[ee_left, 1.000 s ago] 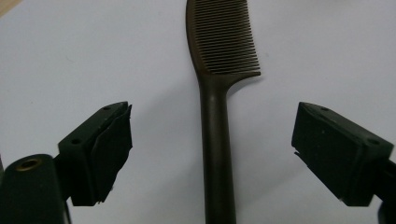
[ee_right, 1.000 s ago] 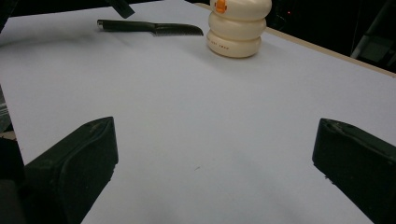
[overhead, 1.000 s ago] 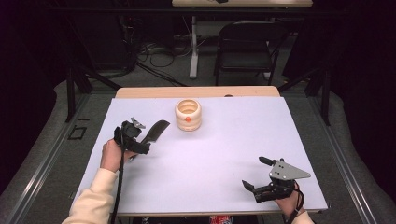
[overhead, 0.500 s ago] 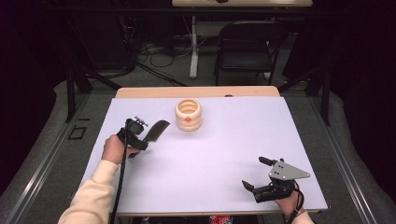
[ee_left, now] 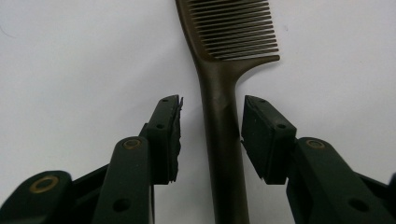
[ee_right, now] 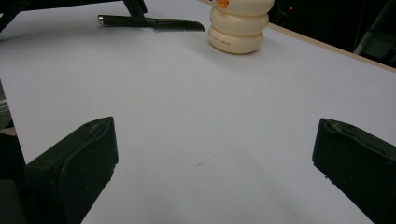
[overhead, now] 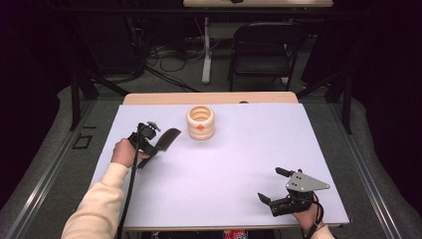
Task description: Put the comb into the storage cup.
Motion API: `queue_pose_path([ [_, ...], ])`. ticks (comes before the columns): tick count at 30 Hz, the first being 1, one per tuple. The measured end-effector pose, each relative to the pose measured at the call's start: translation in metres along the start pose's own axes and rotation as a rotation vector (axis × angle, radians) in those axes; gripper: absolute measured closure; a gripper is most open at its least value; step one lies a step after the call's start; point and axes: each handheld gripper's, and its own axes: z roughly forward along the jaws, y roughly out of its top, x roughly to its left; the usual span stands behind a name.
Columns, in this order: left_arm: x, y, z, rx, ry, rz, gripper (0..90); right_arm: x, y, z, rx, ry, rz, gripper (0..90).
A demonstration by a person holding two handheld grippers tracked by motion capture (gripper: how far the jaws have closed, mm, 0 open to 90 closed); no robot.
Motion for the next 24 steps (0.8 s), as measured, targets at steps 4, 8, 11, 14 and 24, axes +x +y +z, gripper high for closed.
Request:
queue_pose_path([
  [4,0.000,0.001,0.003,0.006,-0.013,-0.005,59.9,0.000,0.000,0.000,0.003,0.002,0.004,0.0],
  [8,0.002,0.001,0.006,0.002,-0.030,-0.019,61.5,0.000,0.000,0.000,0.001,0.003,-0.001,0.0],
  [11,0.003,0.001,0.008,0.007,-0.041,-0.028,63.8,0.000,0.000,0.000,0.003,0.003,-0.001,0.0],
  [14,0.004,0.001,0.009,0.014,-0.052,-0.040,65.3,0.000,0.000,0.001,0.006,0.004,-0.002,0.0],
  [24,0.005,0.000,0.010,0.021,-0.077,-0.056,72.1,0.000,0.000,0.000,0.004,0.002,0.000,0.0],
])
